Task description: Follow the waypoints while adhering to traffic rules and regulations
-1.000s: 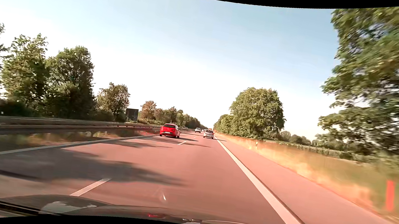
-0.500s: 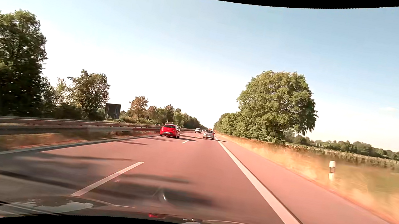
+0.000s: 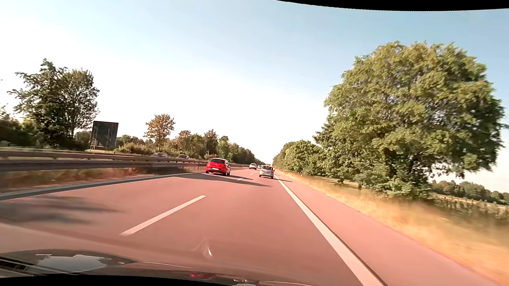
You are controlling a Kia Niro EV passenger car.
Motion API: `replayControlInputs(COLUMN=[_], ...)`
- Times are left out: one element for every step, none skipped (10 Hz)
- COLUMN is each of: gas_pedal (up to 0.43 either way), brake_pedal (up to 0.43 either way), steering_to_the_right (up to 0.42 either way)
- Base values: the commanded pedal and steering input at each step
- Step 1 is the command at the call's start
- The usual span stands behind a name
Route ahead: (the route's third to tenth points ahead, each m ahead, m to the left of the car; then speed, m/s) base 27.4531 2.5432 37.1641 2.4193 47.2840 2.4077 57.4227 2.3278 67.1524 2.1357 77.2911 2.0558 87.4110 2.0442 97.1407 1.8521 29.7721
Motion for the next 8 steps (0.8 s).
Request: replayControlInputs(gas_pedal=[0.000,0.000,0.000,0.000,0.000,0.000,0.000,0.000], brake_pedal=[0.006,0.006,0.006,0.006,0.006,0.006,0.006,0.006], steering_to_the_right=[-0.002,-0.002,-0.002,-0.002,-0.002,-0.002,-0.003,-0.003])
